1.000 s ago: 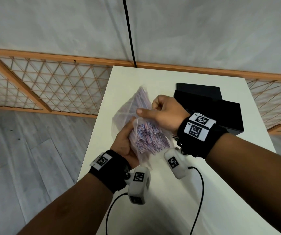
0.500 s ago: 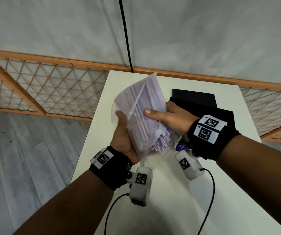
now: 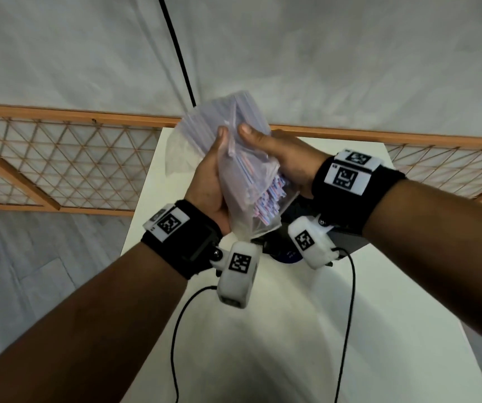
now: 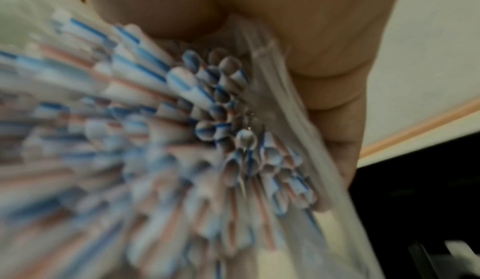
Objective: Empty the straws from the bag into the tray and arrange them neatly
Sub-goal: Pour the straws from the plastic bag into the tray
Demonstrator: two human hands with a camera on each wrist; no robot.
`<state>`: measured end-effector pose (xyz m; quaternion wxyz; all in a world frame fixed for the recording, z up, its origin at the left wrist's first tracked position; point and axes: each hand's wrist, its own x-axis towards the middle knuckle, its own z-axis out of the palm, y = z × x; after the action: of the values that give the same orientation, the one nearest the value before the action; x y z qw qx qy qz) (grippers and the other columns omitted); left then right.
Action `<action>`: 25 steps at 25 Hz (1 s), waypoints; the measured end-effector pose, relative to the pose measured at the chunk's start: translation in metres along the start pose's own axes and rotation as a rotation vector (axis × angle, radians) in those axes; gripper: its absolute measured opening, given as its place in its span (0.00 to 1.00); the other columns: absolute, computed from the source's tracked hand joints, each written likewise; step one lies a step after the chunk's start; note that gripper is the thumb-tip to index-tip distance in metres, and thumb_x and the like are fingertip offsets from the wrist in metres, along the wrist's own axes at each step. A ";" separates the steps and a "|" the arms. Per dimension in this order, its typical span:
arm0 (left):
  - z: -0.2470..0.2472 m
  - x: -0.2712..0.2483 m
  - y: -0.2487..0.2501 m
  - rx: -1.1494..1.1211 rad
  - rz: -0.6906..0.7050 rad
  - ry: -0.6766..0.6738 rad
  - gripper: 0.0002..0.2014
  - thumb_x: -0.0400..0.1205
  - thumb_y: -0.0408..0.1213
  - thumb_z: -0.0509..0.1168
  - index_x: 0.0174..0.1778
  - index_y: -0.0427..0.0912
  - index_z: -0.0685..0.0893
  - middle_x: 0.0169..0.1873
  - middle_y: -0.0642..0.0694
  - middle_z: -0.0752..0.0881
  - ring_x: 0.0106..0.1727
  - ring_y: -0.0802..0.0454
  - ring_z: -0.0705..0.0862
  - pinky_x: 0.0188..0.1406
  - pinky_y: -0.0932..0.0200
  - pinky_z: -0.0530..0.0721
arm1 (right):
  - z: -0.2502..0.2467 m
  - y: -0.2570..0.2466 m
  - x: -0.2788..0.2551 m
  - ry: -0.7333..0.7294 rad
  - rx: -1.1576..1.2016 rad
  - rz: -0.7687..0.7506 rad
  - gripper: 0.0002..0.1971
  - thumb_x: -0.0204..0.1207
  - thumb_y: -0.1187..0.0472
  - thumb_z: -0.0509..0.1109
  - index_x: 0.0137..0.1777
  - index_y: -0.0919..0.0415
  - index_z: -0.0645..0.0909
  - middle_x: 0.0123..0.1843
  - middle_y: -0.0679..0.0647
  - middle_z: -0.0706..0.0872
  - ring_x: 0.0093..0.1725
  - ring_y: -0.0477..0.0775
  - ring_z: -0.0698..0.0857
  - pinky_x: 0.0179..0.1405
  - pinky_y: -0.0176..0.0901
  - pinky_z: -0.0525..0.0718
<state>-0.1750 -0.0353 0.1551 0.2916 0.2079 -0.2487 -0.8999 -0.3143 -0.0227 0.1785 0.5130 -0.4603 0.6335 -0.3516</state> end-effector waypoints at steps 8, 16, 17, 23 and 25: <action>-0.012 0.049 -0.005 0.402 0.100 0.060 0.46 0.63 0.59 0.83 0.71 0.32 0.82 0.67 0.33 0.86 0.69 0.38 0.86 0.75 0.38 0.78 | -0.066 0.006 0.000 0.079 -0.133 -0.192 0.44 0.51 0.51 0.92 0.69 0.57 0.79 0.60 0.53 0.90 0.59 0.52 0.90 0.61 0.53 0.87; -0.028 0.067 -0.029 0.669 0.106 0.062 0.32 0.58 0.45 0.87 0.57 0.41 0.90 0.58 0.40 0.92 0.61 0.42 0.90 0.70 0.38 0.83 | -0.074 0.059 -0.006 0.298 -0.304 -0.308 0.61 0.44 0.55 0.94 0.78 0.56 0.64 0.69 0.47 0.79 0.68 0.42 0.80 0.64 0.37 0.79; -0.028 0.068 -0.027 0.673 0.086 0.024 0.28 0.58 0.38 0.87 0.55 0.41 0.91 0.58 0.39 0.91 0.62 0.41 0.90 0.70 0.39 0.83 | -0.073 0.063 -0.006 0.303 -0.294 -0.324 0.60 0.44 0.55 0.94 0.78 0.57 0.65 0.70 0.48 0.80 0.68 0.42 0.80 0.65 0.37 0.79; -0.029 0.067 -0.014 1.187 -0.087 0.080 0.20 0.63 0.24 0.83 0.49 0.42 0.90 0.57 0.43 0.91 0.60 0.44 0.89 0.68 0.43 0.84 | -0.076 0.074 -0.010 0.347 -0.260 -0.392 0.55 0.46 0.58 0.93 0.75 0.57 0.69 0.68 0.47 0.82 0.68 0.40 0.80 0.65 0.33 0.80; -0.022 0.064 -0.009 1.207 -0.053 0.092 0.15 0.71 0.23 0.80 0.48 0.44 0.88 0.50 0.49 0.90 0.49 0.59 0.90 0.59 0.63 0.87 | -0.078 0.068 -0.011 0.370 -0.257 -0.399 0.54 0.46 0.57 0.93 0.73 0.55 0.68 0.67 0.46 0.82 0.66 0.38 0.80 0.62 0.29 0.79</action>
<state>-0.2147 -0.0763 0.1181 0.1102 0.3816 -0.6971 -0.5969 -0.4049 0.0077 0.1375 0.2470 -0.5650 0.6526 -0.4404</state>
